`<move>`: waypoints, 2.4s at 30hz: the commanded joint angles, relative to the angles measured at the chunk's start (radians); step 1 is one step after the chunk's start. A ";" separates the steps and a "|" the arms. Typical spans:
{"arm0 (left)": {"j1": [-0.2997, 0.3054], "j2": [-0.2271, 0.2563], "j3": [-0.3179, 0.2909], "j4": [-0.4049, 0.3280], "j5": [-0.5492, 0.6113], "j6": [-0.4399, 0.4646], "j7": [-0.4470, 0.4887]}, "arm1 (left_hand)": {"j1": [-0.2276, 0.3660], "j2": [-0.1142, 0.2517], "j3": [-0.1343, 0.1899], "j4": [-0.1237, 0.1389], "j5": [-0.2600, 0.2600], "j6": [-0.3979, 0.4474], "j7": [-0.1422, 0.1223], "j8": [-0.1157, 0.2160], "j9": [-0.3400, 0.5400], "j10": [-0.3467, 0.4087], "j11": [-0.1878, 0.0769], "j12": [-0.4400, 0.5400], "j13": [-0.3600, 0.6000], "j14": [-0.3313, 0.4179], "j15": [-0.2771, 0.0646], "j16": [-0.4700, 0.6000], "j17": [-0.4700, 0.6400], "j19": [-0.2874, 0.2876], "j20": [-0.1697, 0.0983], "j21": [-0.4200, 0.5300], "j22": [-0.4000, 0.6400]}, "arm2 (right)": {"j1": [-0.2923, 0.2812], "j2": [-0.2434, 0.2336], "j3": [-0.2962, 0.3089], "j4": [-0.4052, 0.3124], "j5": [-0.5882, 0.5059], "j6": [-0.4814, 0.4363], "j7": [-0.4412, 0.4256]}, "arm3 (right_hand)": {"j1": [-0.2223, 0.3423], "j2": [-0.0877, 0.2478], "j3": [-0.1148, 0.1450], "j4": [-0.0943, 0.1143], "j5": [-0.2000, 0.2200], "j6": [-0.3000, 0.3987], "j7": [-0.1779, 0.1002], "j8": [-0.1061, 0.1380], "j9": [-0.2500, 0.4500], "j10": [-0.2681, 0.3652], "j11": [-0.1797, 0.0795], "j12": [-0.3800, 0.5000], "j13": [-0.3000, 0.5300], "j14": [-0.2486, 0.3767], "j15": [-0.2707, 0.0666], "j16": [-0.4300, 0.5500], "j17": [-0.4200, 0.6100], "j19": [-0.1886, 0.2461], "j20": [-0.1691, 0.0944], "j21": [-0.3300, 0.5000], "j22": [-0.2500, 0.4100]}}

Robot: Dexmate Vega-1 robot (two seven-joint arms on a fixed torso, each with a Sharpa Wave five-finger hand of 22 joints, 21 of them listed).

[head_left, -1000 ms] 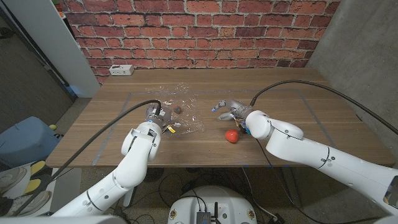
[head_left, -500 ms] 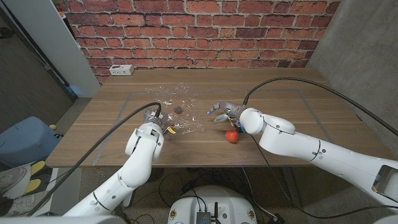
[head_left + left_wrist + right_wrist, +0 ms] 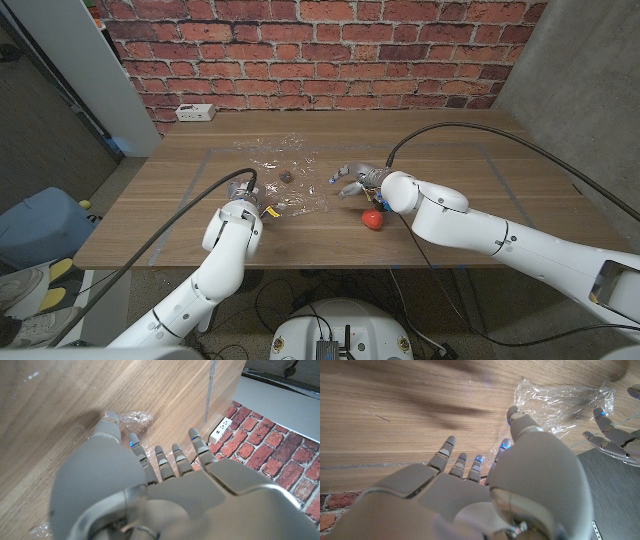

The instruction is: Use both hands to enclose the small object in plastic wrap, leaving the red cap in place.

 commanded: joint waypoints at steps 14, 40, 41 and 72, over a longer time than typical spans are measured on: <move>-0.023 0.054 0.015 0.088 -0.193 0.070 0.182 | 0.031 0.110 0.059 -0.007 -0.040 0.383 0.090 0.095 -0.005 0.181 0.005 0.064 -0.005 0.123 -0.078 0.021 0.000 0.068 -0.019 -0.001 0.005 | 0.010 0.004 -0.005 -0.007 -0.014 -0.024 0.001 | 0.010 0.006 -0.013 0.001 0.005 0.000 0.003 0.000 0.003 0.013 0.007 0.010 0.005 0.014 0.000 0.009 0.005 0.011 0.002 0.010 0.004; 0.003 0.084 0.027 0.027 -0.409 0.225 0.539 | 0.032 0.145 0.273 0.084 -0.014 0.251 0.251 0.212 0.184 0.235 0.019 0.068 0.041 0.175 -0.056 0.038 0.031 0.094 0.021 0.027 0.018 | 0.155 0.008 -0.106 -0.027 0.090 -0.151 0.175 | 0.026 0.050 -0.064 0.009 0.003 -0.256 0.000 -0.031 -0.001 -0.267 0.006 -0.011 0.010 -0.193 0.056 -0.013 0.015 -0.201 0.050 -0.010 0.006; -0.005 0.106 0.022 0.007 -0.430 0.211 0.477 | 0.030 0.143 0.277 0.084 -0.011 0.256 0.249 0.223 0.192 0.232 0.019 0.067 0.043 0.174 -0.049 0.036 0.030 0.092 0.022 0.028 0.019 | 0.160 0.007 -0.107 -0.025 0.100 -0.150 0.180 | 0.024 0.052 -0.065 0.011 0.002 -0.265 0.000 -0.031 0.000 -0.275 0.009 -0.011 0.010 -0.201 0.059 -0.014 0.016 -0.212 0.051 -0.012 0.006; -0.020 0.236 0.054 -0.096 -0.287 0.178 0.085 | -0.184 -0.168 0.042 0.031 0.035 0.073 0.043 0.026 0.034 -0.016 0.022 -0.020 0.010 -0.028 0.029 -0.009 0.003 -0.003 0.026 -0.065 0.006 | 0.116 0.013 -0.126 0.010 0.160 0.000 0.063 | 0.020 0.076 -0.089 0.004 0.002 -0.239 0.000 0.017 0.007 -0.277 -0.001 0.026 0.013 -0.207 0.049 0.019 0.016 -0.236 0.061 0.021 0.007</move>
